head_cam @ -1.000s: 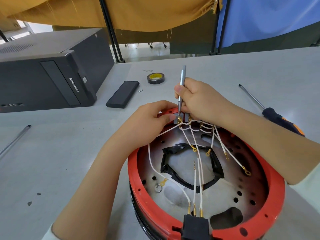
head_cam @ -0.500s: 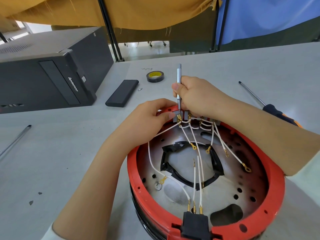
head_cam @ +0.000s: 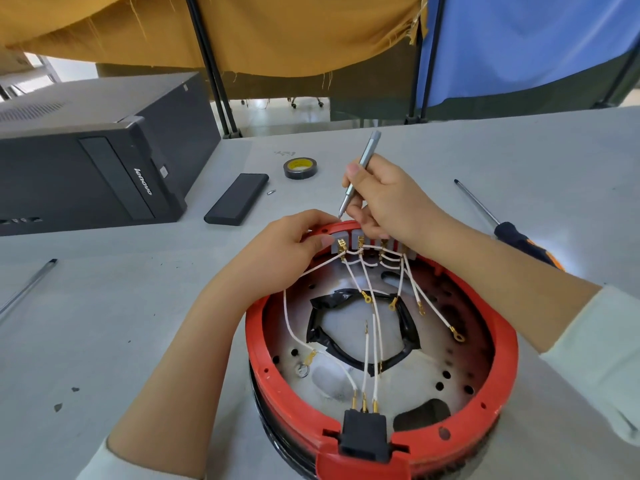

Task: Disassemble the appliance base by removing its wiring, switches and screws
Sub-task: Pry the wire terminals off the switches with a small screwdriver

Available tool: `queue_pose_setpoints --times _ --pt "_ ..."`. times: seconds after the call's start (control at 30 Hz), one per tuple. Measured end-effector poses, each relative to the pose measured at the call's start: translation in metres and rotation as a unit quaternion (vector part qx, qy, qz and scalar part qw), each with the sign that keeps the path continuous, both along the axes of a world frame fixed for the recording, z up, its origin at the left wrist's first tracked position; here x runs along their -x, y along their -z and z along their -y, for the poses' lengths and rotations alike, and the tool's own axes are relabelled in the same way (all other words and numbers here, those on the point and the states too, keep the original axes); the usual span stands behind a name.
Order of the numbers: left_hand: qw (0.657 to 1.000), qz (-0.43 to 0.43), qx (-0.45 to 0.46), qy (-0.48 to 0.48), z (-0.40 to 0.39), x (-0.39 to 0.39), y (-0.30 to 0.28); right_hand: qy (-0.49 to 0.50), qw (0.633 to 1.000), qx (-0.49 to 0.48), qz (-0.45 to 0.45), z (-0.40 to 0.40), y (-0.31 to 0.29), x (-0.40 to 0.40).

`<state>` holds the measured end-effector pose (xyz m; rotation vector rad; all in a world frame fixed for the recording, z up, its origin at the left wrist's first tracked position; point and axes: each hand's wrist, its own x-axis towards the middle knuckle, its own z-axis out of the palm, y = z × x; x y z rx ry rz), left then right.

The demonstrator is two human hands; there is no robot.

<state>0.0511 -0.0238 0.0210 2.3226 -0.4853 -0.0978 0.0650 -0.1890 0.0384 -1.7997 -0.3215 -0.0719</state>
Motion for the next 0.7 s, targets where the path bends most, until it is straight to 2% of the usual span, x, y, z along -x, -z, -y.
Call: queue_pose_setpoints --times 0.13,0.27,0.33,0.4,0.57,0.7 --pt "1.0 0.0 0.014 -0.027 0.001 0.006 0.001 -0.023 0.999 0.006 -0.021 0.009 -0.012 0.002" --pt "0.996 0.011 0.032 -0.08 -0.001 0.014 0.008 0.027 0.997 0.055 0.037 0.015 -0.007 0.002" --pt "0.995 0.016 0.028 -0.091 -0.001 0.018 0.008 0.043 0.997 0.047 0.053 0.012 0.004 0.004" --pt "0.996 0.023 0.009 -0.087 -0.001 0.021 0.006 0.039 0.996 0.046 0.069 0.01 0.011 0.007" --pt "0.994 -0.004 -0.09 -0.056 0.001 0.01 -0.012 0.04 0.985 0.117 0.124 0.01 0.014 0.012" --pt "0.995 0.017 -0.084 -0.056 0.019 -0.004 -0.01 0.034 0.98 0.143 0.132 0.009 0.017 0.012"
